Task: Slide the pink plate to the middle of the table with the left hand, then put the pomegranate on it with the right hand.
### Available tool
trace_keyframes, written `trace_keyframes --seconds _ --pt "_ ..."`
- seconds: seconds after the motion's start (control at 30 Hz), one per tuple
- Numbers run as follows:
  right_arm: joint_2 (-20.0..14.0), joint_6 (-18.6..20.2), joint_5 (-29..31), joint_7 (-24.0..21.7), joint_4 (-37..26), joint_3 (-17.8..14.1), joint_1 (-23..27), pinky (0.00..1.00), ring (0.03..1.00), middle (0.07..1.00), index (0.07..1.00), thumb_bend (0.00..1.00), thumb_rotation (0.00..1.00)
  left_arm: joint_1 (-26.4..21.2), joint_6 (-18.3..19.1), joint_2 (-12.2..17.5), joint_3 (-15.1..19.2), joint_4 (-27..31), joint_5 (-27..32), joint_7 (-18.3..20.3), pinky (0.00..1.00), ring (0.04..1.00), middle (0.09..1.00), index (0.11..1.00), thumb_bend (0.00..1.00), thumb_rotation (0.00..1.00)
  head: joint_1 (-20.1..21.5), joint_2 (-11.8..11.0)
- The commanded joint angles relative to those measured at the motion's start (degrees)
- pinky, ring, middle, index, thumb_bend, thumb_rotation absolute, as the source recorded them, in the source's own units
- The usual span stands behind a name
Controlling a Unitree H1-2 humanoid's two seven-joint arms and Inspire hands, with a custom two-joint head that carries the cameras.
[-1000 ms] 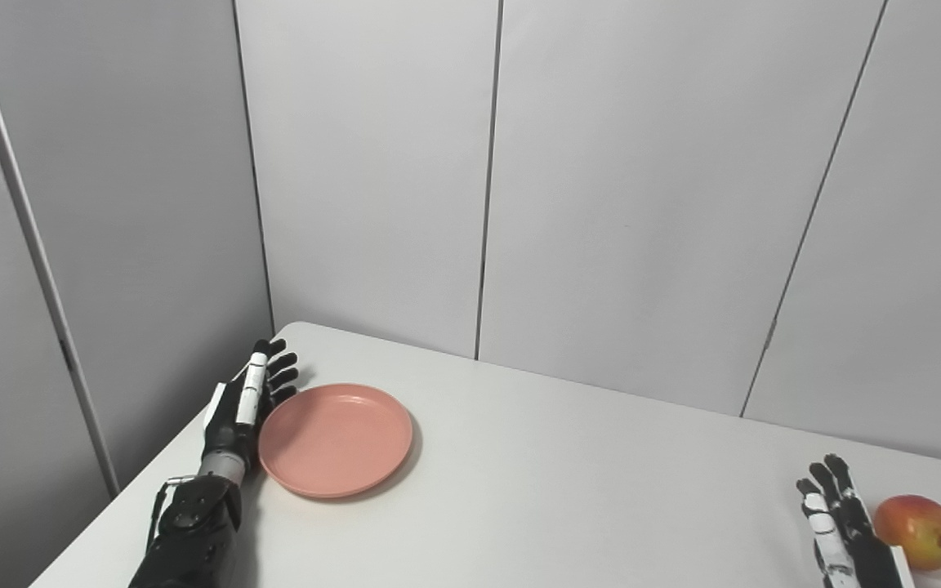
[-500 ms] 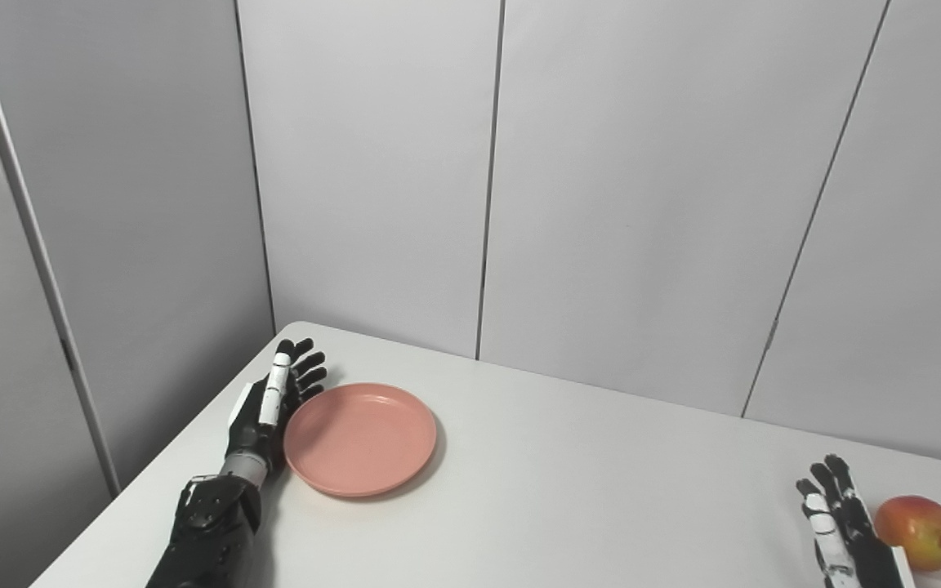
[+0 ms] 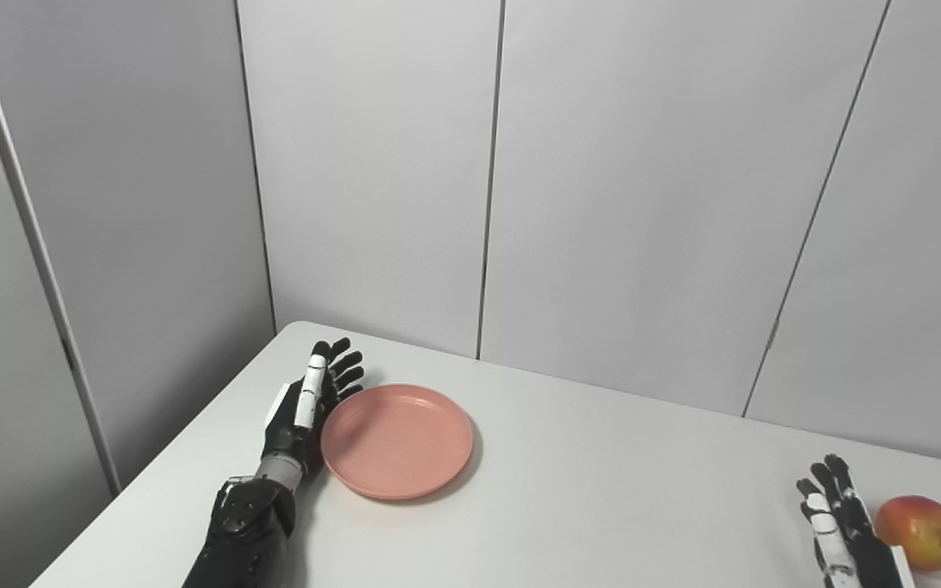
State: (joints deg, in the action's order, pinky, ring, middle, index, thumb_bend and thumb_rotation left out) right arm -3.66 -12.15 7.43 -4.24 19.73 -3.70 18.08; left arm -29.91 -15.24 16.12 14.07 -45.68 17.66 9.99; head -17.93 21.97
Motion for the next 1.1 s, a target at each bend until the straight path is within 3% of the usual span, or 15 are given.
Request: trace_keyframes --seconds 0.0,0.5,1.07 --pt "-0.4 -1.6 -0.6 -0.3 0.3 0.2 0.2 0.97 0.938 0.961 0.966 0.35 0.75 -0.6 0.0 -0.5 -0.6 1.4 -0.9 -0.2 0.87 0.888 0.885 0.877 0.65 1.00 0.6 0.4" --pt "0.2 -1.8 -0.8 -0.1 2.3 0.1 1.3 0.96 0.924 0.950 0.954 0.40 0.82 1.9 5.8 -2.7 -3.9 9.8 -4.5 -1.6 0.89 0.902 0.897 0.886 0.67 1.00 3.2 2.3" --pt "1.3 0.4 -2.2 1.3 -0.8 0.7 0.3 0.91 0.899 0.927 0.942 0.43 0.77 3.9 11.2 -6.9 -4.8 17.3 -4.2 -2.6 0.89 0.890 0.883 0.878 0.61 1.00 10.0 4.9"
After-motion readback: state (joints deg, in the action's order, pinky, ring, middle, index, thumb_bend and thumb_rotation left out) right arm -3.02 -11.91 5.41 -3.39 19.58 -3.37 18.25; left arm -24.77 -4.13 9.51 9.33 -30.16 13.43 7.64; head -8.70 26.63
